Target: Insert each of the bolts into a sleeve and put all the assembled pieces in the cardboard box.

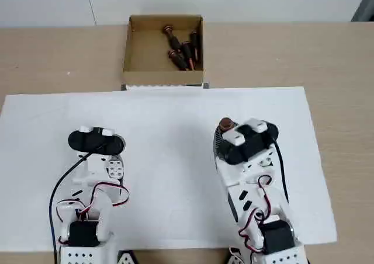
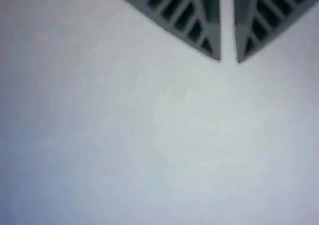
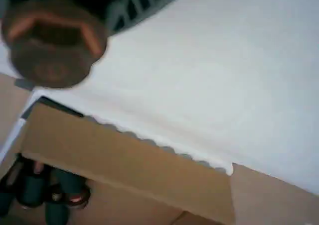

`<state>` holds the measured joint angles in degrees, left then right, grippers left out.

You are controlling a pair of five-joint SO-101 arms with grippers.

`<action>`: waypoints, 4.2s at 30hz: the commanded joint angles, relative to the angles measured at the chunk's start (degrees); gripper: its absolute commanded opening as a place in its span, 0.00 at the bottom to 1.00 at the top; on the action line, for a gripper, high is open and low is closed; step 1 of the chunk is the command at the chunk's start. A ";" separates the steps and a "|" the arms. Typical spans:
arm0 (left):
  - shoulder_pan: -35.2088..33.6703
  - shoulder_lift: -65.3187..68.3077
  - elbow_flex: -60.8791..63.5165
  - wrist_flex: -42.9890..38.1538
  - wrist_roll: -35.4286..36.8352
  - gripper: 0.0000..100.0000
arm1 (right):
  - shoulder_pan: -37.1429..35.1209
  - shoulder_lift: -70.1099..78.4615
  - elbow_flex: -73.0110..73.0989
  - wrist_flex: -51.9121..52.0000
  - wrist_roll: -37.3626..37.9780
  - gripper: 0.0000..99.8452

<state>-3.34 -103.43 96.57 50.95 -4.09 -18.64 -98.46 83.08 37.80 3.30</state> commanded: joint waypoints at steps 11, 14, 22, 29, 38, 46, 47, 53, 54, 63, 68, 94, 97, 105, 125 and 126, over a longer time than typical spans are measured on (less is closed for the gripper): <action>-0.35 -0.62 -0.22 0.18 -0.35 0.01 | 0.75 52.35 -42.73 -8.75 -4.13 0.00; -0.35 -0.62 -0.22 0.18 -0.26 0.01 | 0.75 65.71 -54.77 -9.98 -4.13 0.00; -0.35 -0.62 -0.22 0.18 -0.35 0.01 | 0.40 98.59 -87.91 -10.07 -1.93 0.00; -0.35 -0.62 -0.22 0.18 -0.35 0.01 | -0.92 121.27 -109.71 -10.33 8.09 0.00; -0.35 -0.62 -0.22 0.18 -0.35 0.01 | -5.49 143.78 -131.87 -10.33 13.63 0.00; -0.35 -0.62 -0.22 0.18 -0.35 0.01 | -6.02 155.91 -146.73 -9.71 15.12 0.00; -0.35 -0.62 -0.22 0.18 -0.35 0.01 | -5.93 156.53 -147.60 -9.71 16.18 0.00; -0.35 -0.62 -0.22 0.18 -0.35 0.01 | -6.20 157.05 -148.04 -9.71 17.32 0.00; -0.35 -0.62 -0.22 0.18 -0.35 0.01 | -6.20 157.05 -148.04 -9.71 17.32 0.01; -0.35 -0.62 -0.22 0.18 -0.35 0.01 | -5.93 157.49 -152.26 -1.45 17.05 0.16; -0.35 -0.62 -0.22 0.18 -0.35 0.01 | -5.85 157.05 -153.23 -1.36 17.05 0.11; -0.35 -0.62 -0.22 0.18 -0.35 0.01 | -0.31 145.27 -179.43 39.08 12.57 0.00; -0.35 -0.62 -0.22 0.18 -0.35 0.01 | 1.27 139.82 -179.43 46.81 8.44 0.00; -0.35 -0.62 -0.22 0.18 -0.35 0.01 | 10.86 127.96 -179.43 58.07 5.10 0.00; -0.35 -0.62 -0.22 0.18 -0.35 0.01 | 26.68 95.08 -157.71 58.51 4.84 0.00; -0.35 -0.62 -0.22 0.18 -0.35 0.01 | 26.95 92.53 -154.29 58.51 4.66 0.00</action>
<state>-3.34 -103.43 96.57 50.95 -4.09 7.21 1.23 -79.03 96.26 8.66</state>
